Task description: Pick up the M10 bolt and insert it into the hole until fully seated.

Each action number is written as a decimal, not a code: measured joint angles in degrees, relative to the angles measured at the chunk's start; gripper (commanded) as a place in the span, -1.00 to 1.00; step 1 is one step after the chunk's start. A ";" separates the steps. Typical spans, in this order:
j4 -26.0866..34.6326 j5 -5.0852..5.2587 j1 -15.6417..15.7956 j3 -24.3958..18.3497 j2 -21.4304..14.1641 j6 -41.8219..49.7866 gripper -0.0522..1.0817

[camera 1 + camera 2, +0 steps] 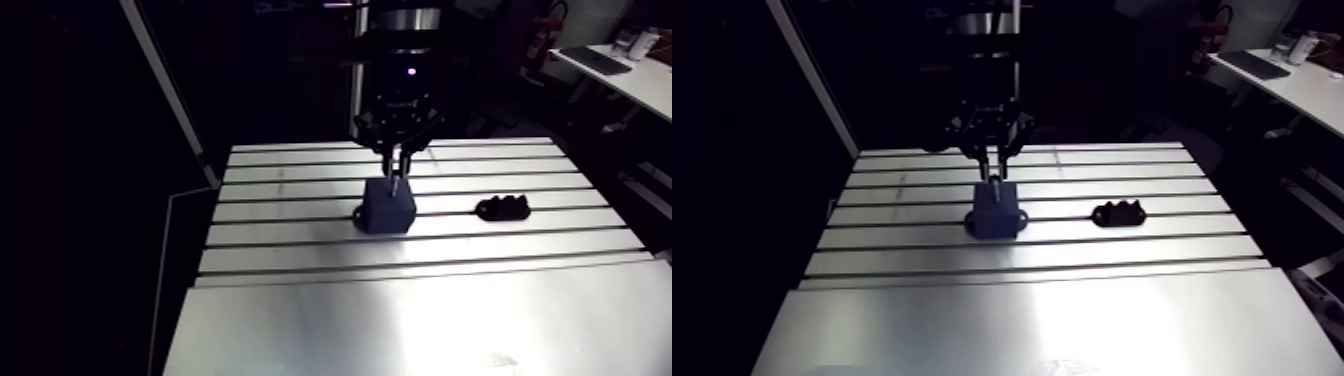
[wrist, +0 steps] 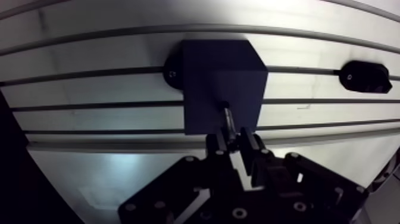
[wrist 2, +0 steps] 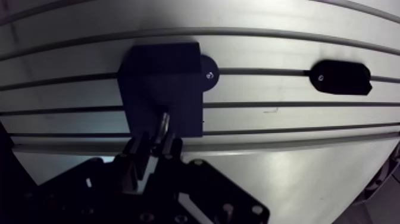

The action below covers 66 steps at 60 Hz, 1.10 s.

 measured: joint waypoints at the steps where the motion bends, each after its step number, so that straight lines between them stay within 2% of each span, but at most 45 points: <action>1: -0.01 0.00 -0.01 0.01 0.01 0.00 0.99; 66: -1.12 -0.01 0.16 0.16 0.17 -0.38 0.99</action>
